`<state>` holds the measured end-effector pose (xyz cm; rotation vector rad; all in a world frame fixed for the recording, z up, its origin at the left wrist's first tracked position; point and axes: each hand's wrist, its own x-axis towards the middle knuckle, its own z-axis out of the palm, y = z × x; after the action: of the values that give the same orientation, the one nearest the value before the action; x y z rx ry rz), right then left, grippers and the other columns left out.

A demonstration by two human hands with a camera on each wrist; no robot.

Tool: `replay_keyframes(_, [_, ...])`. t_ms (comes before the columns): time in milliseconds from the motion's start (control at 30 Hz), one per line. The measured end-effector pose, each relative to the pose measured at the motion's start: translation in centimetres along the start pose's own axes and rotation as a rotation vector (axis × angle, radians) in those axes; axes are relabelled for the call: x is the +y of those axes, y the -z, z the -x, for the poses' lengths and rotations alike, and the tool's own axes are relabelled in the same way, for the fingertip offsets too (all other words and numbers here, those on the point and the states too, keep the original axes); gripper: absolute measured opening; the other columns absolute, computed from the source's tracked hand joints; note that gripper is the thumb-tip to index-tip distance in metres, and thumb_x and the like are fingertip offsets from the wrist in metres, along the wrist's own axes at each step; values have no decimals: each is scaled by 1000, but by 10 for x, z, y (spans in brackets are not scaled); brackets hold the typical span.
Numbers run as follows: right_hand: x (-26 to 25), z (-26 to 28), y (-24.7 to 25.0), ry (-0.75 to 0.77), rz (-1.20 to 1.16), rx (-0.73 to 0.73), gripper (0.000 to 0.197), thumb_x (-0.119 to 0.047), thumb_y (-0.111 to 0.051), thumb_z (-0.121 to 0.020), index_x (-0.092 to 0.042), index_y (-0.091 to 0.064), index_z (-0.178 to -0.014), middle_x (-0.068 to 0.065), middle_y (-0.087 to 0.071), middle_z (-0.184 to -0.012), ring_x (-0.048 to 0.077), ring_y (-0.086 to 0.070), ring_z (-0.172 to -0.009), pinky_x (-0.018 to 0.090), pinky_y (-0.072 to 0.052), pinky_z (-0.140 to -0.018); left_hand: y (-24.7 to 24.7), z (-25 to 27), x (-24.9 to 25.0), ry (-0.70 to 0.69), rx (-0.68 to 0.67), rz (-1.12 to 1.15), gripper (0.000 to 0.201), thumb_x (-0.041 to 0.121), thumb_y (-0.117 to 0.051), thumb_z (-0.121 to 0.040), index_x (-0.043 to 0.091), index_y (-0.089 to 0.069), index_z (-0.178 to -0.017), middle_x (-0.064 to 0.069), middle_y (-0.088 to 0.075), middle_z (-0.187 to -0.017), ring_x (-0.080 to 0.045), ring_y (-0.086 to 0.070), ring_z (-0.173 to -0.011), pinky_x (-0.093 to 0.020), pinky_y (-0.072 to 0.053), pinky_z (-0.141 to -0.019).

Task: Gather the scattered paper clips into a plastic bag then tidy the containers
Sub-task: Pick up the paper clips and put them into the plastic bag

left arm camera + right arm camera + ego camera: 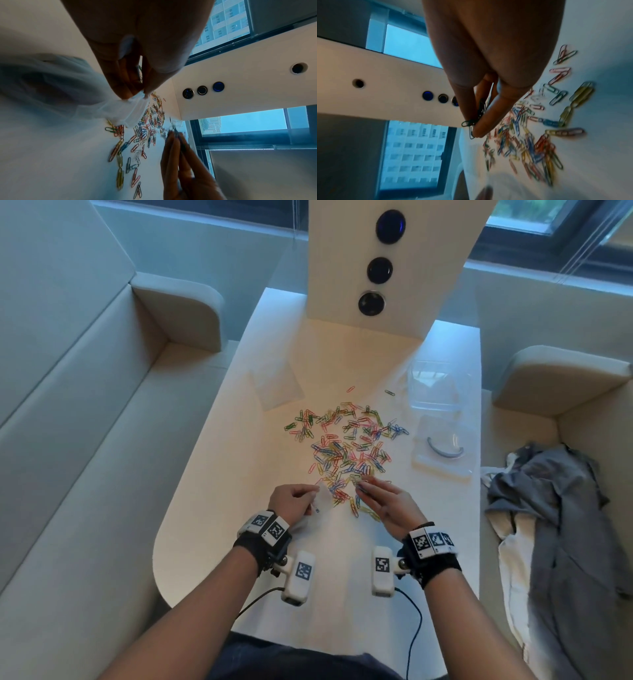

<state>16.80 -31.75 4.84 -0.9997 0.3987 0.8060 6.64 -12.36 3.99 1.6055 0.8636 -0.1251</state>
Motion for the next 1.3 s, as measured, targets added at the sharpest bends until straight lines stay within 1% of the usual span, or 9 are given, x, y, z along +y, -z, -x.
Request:
replay_keyframes(333, [43, 2, -39, 29, 750, -24, 31, 11, -64, -82, 3, -66, -112, 16, -72, -95, 23, -69, -87, 31, -58, -84, -12, 8, 3, -56, -7, -17, 19, 10, -61, -90, 19, -77, -95, -7, -75, -83, -22, -66, -68, -35, -58, -76])
replay_keyframes(500, [44, 7, -45, 238, 1120, 83, 17, -3, -74, -80, -2, -73, -97, 14, -74, -83, 16, -69, -65, 13, -54, -56, -13, 13, -4, -34, -44, 22, 23, 8, -61, -90, 24, -77, -89, -17, -75, -89, -29, -67, -77, -48, -58, -85])
replay_keyframes(633, [45, 8, -49, 342, 1308, 81, 16, -6, -64, -86, -10, -78, -94, 6, -75, -89, 16, -68, -78, 20, -54, -75, -13, 20, -1, -35, -29, 56, 20, 6, -60, -91, 14, -76, -100, -24, -73, -90, -22, -63, -70, -37, -57, -78])
replay_keyframes(800, [47, 8, -47, 343, 1387, 68, 25, 2, -59, -87, -8, -75, -105, 9, -73, -101, 17, -65, -88, 23, -51, -85, -15, 23, -1, -38, -7, 47, 20, 5, -58, -92, 10, -75, -102, -10, -67, -68, -7, -55, -50, -19, -49, -58])
replay_keyframes(967, [41, 17, -39, 491, 1461, -20, 15, -8, -66, -86, -13, -78, -91, -1, -74, -91, 6, -56, -72, 16, -43, -72, -14, 27, -3, -43, -4, 65, 20, 5, -60, -91, 11, -76, -100, -12, -69, -73, -20, -59, -63, -34, -56, -73])
replay_keyframes(1067, [24, 13, -12, 560, 1307, 165, 17, -15, -69, -83, -21, -77, -96, -2, -73, -92, 6, -60, -74, 23, -53, -79, -2, 28, -3, -20, 36, 104, 21, 6, -60, -91, 18, -77, -92, -8, -74, -85, -21, -63, -74, -40, -56, -83])
replay_keyframes(1133, [12, 2, 22, 468, 1334, 397, 40, -27, -77, -77, -21, -67, -116, 6, -63, -111, 17, -60, -94, 32, -51, -91, 13, 29, -2, -21, 62, 121, 25, 5, -59, -91, 22, -76, -86, -6, -74, -90, -21, -60, -76, -38, -55, -80])
replay_keyframes(1200, [7, -8, 55, 198, 1434, 543, 86, -44, -85, -66, -17, -47, -137, 15, -43, -131, 33, -49, -118, 42, -44, -100, 32, 28, -4, -29, 93, 131, 28, 4, -59, -91, 25, -76, -82, -7, -73, -90, -20, -58, -76, -35, -53, -76])
replay_keyframes(1300, [15, -21, 76, 91, 1485, 543, 109, -52, -90, -52, -15, -36, -139, 17, -33, -132, 40, -39, -123, 49, -42, -100, 62, 21, -15, 5, 121, 162, 30, 6, -60, -90, 26, -79, -77, -11, -73, -90, -24, -59, -81, -44, -54, -86])
